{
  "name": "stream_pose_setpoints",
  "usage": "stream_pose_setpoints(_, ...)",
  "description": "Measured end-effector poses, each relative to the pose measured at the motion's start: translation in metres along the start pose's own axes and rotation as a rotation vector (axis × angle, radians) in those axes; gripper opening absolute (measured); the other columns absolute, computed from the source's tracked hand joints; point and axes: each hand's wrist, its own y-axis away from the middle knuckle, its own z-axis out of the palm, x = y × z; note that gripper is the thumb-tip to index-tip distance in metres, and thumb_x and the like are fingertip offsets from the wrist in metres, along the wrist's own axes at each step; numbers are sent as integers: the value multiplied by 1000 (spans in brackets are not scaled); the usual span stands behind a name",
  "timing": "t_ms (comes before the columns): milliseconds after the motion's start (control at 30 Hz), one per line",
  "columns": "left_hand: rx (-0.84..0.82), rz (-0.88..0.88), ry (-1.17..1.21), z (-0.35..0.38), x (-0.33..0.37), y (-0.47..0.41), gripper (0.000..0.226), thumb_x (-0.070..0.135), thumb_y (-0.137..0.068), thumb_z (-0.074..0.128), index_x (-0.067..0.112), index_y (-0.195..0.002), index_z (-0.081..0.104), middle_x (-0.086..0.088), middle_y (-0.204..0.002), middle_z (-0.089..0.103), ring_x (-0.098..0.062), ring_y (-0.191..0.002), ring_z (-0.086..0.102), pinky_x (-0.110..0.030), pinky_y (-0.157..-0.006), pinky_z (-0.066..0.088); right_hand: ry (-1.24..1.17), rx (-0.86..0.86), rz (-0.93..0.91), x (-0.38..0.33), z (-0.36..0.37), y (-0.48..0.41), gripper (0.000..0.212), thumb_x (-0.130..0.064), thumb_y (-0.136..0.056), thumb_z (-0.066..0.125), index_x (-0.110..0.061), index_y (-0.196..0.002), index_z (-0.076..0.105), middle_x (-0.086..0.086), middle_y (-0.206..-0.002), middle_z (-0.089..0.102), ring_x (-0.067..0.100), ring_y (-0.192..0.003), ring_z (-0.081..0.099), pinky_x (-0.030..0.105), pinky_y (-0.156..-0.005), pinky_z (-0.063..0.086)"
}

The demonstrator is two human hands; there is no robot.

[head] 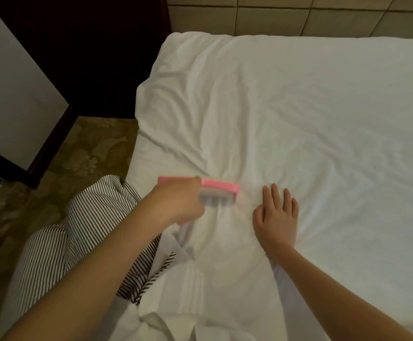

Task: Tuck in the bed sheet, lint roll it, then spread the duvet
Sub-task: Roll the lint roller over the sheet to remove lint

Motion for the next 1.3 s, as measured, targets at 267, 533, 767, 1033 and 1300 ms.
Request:
stream_pose_setpoints(267,132,-90,-83,12,17,-18,70,16,-93,43,15,-150,3,-8,-115,57,-26,-99,58,-29,-71,40,-26,-11,-14,3,-2,2,76,-47,-82,5,-18,-146,33,4,-154,27,31,-144,14,38,-116,4)
stream_pose_setpoints(533,-15,-16,-121,50,14,56,76,26,-92,42,21,-150,-7,-3,-92,54,-20,-77,53,-26,-63,36,-70,27,-17,4,-1,1,72,-50,-83,15,-17,-141,41,6,-151,33,33,-142,19,39,-114,7)
stream_pose_setpoints(767,190,-65,86,28,9,-40,80,12,-91,42,26,-150,-11,-1,-67,41,-16,-55,42,-28,-47,28,-97,23,-14,5,-3,3,74,-56,-82,13,-22,-142,39,2,-153,28,28,-144,14,37,-116,5)
stream_pose_setpoints(1033,127,-76,25,47,24,33,76,18,-92,42,24,-150,-7,-7,-94,57,-24,-79,55,-28,-63,36,-125,32,-21,6,-3,3,69,-50,-82,19,-19,-138,44,5,-150,35,31,-141,20,39,-115,10)
stream_pose_setpoints(1300,133,-82,-52,43,17,2,78,18,-92,42,24,-150,-11,-9,-94,56,-27,-77,52,-29,-65,34,-106,28,-15,7,-2,2,70,-48,-82,15,-20,-140,41,3,-152,32,29,-142,17,37,-115,6)
